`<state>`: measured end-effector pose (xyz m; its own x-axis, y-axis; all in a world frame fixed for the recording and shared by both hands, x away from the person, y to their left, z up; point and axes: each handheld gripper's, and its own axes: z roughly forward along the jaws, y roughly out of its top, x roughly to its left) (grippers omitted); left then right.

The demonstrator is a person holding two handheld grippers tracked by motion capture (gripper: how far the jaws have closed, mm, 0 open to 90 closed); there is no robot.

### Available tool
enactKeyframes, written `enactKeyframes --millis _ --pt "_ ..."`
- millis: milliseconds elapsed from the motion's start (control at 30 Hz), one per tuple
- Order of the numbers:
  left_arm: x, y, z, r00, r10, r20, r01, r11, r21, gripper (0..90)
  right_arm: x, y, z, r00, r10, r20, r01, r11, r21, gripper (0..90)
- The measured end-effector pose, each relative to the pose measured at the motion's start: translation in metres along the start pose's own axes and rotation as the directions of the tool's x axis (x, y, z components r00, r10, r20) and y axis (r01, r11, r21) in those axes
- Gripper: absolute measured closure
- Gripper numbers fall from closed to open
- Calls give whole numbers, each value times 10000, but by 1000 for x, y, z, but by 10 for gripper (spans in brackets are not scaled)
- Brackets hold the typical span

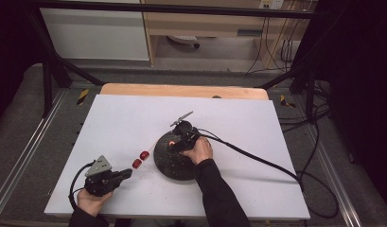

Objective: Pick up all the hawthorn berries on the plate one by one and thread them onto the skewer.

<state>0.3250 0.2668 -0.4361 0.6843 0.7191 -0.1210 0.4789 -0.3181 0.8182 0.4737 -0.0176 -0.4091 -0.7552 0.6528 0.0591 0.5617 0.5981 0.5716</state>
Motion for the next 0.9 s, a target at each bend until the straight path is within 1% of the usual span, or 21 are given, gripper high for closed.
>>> enactKeyframes --millis 67,167,300,667,733,900 --pt "0 0 0 10000 -10 -6 10 10000 7 879 2 3 2 9998 -173 38 172 9997 157 254" --pt "0 0 0 10000 4 4 -4 10000 8 879 2 6 6 9996 -254 -145 256 9996 115 308" --pt "0 0 0 10000 9 10 -9 10000 15 879 0 7 9 9996 -208 -213 215 9991 354 378" --pt "0 0 1 10000 20 2 -20 10000 60 879 -3 8 13 9976 -67 -684 94 9992 396 549" --pt "0 0 1 10000 26 -2 -25 10000 59 879 -4 9 13 9969 -39 -791 74 9990 440 571" --pt "0 0 1 10000 22 -3 -22 10000 47 879 -5 8 15 9966 2 -829 39 9987 499 612"
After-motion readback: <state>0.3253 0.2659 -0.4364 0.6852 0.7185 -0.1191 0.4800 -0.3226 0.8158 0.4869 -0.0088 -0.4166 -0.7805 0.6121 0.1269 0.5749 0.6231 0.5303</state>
